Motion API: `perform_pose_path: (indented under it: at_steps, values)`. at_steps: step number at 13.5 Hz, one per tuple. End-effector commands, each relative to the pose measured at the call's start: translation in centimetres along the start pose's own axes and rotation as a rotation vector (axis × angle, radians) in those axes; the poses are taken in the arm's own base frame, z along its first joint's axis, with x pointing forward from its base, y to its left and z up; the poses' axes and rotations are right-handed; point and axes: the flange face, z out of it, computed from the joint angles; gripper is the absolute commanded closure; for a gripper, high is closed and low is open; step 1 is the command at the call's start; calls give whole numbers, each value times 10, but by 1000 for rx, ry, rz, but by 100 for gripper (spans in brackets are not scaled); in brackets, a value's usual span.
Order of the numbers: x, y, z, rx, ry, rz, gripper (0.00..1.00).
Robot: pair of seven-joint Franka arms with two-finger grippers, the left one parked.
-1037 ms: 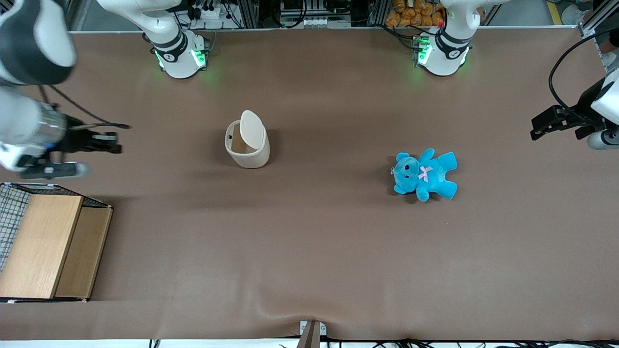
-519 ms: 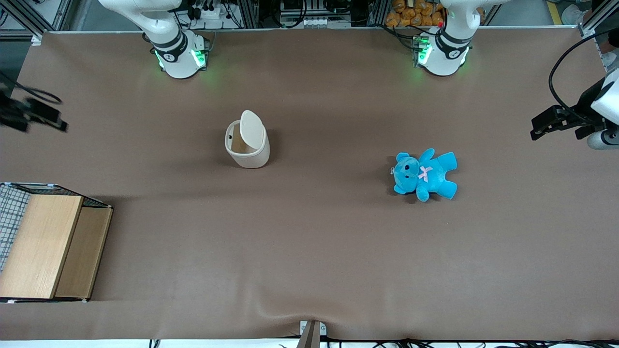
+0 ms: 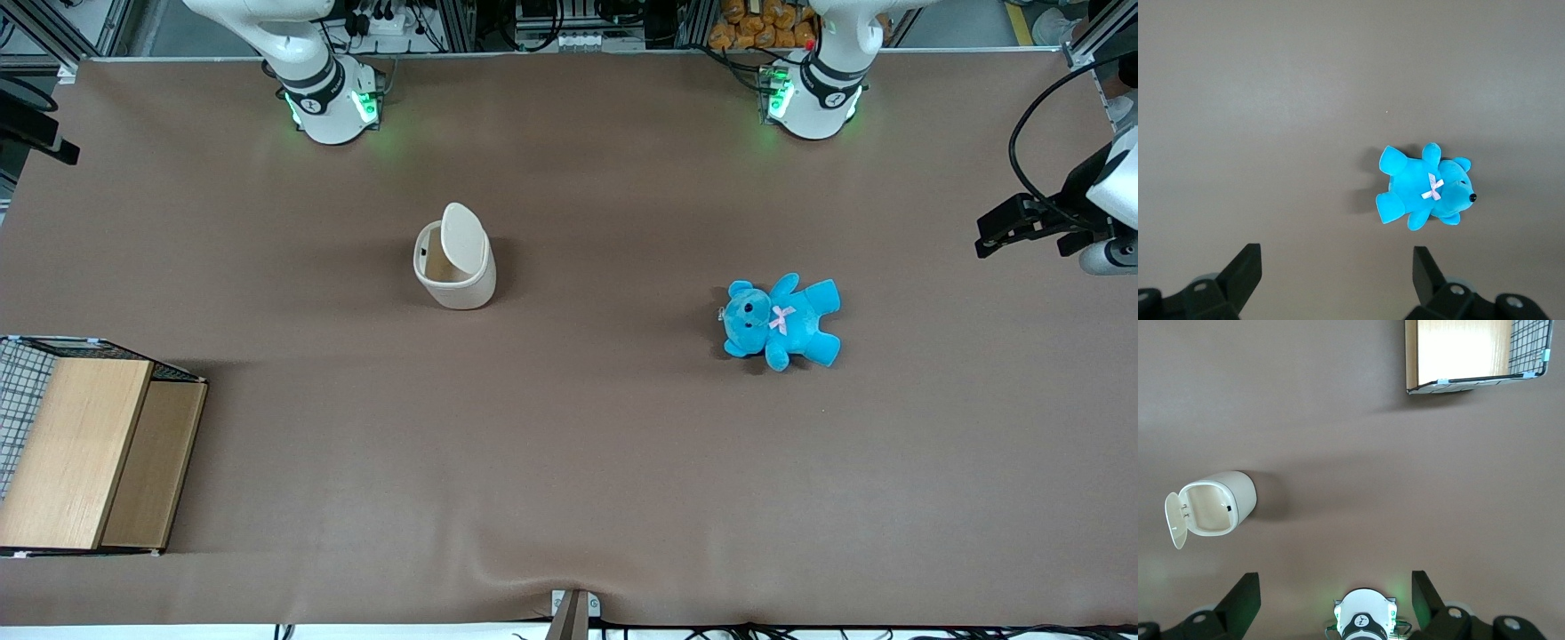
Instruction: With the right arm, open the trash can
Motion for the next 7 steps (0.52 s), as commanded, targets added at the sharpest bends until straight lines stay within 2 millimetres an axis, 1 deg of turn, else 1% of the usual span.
perform_pose_path:
  at_steps: [1, 4, 7]
  values:
    - [-8, -5, -20, -45, 8, 16, 0]
    - [-8, -15, -23, -54, 23, -11, 0]
    - [-2, -11, -28, -76, 73, -5, 0]
